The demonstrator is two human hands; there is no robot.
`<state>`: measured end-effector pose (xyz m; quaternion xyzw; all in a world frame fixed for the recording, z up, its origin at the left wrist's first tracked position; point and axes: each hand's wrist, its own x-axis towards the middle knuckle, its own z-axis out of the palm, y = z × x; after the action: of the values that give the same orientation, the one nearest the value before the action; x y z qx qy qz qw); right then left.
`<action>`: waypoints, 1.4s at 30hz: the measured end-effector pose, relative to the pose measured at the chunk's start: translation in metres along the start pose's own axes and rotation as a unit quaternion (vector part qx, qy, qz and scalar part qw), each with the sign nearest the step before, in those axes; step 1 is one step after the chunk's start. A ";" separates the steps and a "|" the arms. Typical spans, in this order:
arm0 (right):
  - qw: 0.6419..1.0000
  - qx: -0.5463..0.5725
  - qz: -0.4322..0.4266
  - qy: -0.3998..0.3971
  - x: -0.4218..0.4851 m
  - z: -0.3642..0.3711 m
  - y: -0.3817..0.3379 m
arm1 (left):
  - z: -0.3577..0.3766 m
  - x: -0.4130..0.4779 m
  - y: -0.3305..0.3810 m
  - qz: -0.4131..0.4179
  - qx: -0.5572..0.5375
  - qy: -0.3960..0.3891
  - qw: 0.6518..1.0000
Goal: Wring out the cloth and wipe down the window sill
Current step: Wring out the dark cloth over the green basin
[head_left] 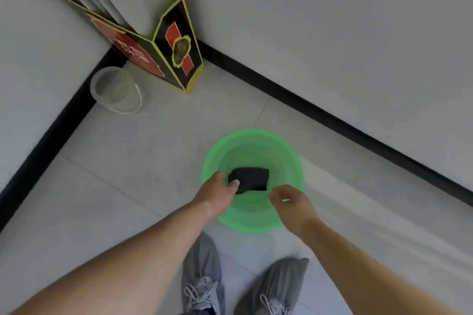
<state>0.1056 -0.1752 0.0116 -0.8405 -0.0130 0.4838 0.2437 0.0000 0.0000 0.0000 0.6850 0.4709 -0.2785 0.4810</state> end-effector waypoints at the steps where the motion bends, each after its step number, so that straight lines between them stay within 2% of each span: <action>1: 1.000 0.000 -0.009 0.015 0.023 0.016 0.008 | 0.014 0.019 -0.005 0.004 -0.003 -0.006 1.000; 5: 0.995 -0.018 -0.075 0.067 0.105 0.065 0.031 | 0.061 0.095 -0.025 0.018 -0.015 0.031 0.999; 8: 0.990 -0.024 -0.103 0.097 0.138 0.084 0.046 | 0.081 0.128 -0.035 -0.007 -0.012 0.063 0.998; 12: 0.990 0.052 -0.056 0.117 0.160 0.101 0.056 | 0.098 0.148 -0.045 -0.028 -0.057 0.095 0.993; 17: 0.967 0.247 0.046 0.051 0.158 0.106 0.064 | 0.097 0.142 -0.053 -0.058 -0.191 0.049 0.979; 21: 0.959 0.281 0.034 -0.010 0.136 0.092 0.067 | 0.084 0.119 -0.053 -0.053 -0.326 -0.008 0.944; 24: 0.936 0.342 0.034 -0.073 0.117 0.083 0.063 | 0.078 0.102 -0.047 -0.025 -0.392 0.006 0.920; 27: 0.897 0.418 0.027 -0.139 0.101 0.077 0.058 | 0.079 0.092 -0.040 0.019 -0.372 0.007 0.928; 34: 0.879 0.438 -0.021 -0.189 0.093 0.058 0.046 | 0.076 0.092 -0.036 0.014 -0.401 -0.076 0.913; 38: 0.881 0.435 -0.009 -0.183 0.100 0.048 0.041 | 0.083 0.095 -0.032 0.086 -0.279 0.023 0.956; 40: 0.881 0.445 0.012 -0.160 0.100 0.050 0.035 | 0.087 0.094 -0.028 0.090 -0.248 0.053 0.963; 42: 0.900 0.423 0.025 -0.102 0.099 0.057 0.027 | 0.092 0.092 -0.022 0.078 -0.236 0.072 0.966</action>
<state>0.1059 -0.1511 -0.1034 -0.6046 0.1890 0.5328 0.5611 0.0233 -0.0480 -0.1205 0.6046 0.5017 -0.0712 0.6146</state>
